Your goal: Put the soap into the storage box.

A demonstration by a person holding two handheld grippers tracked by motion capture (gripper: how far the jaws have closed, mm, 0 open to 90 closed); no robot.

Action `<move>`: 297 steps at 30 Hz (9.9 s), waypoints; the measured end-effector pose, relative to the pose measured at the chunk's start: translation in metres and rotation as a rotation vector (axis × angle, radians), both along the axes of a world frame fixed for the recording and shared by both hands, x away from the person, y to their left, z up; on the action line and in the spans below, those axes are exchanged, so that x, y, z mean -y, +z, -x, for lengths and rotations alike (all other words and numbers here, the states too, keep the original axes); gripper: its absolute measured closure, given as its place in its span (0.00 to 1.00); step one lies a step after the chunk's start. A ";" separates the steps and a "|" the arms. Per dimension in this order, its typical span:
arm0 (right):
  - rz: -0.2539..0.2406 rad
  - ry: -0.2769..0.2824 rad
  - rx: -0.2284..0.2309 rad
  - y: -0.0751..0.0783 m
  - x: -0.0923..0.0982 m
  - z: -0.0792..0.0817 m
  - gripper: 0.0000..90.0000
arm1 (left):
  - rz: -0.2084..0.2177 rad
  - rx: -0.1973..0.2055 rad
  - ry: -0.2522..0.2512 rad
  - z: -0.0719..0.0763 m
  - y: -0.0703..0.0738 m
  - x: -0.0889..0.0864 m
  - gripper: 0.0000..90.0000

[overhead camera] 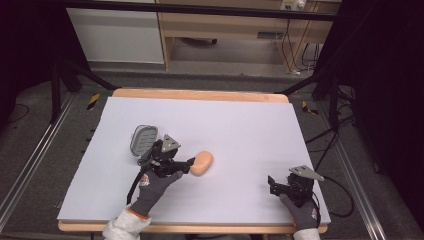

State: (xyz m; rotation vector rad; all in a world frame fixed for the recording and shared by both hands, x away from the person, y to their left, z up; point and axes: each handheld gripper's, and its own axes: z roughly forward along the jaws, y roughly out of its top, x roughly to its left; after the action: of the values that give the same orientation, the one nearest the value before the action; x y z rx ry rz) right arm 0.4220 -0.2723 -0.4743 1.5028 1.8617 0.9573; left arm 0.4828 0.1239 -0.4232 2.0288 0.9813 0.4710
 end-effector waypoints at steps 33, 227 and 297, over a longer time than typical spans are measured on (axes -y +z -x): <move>-0.008 0.005 -0.010 0.000 0.000 -0.001 0.06 | -0.100 -0.073 -0.055 -0.017 -0.023 0.044 0.21; 0.003 0.016 -0.036 -0.002 -0.005 -0.005 0.05 | -0.029 -0.091 0.243 -0.062 -0.003 -0.112 0.35; 0.011 -0.010 -0.032 -0.003 0.001 -0.002 0.05 | 0.043 0.025 0.085 -0.008 0.004 -0.099 0.31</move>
State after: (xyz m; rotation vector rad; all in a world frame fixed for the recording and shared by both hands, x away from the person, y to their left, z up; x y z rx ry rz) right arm 0.4242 -0.2730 -0.4778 1.5283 1.8771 0.9222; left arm 0.4912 0.2225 -0.4192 1.9444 1.0568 0.5152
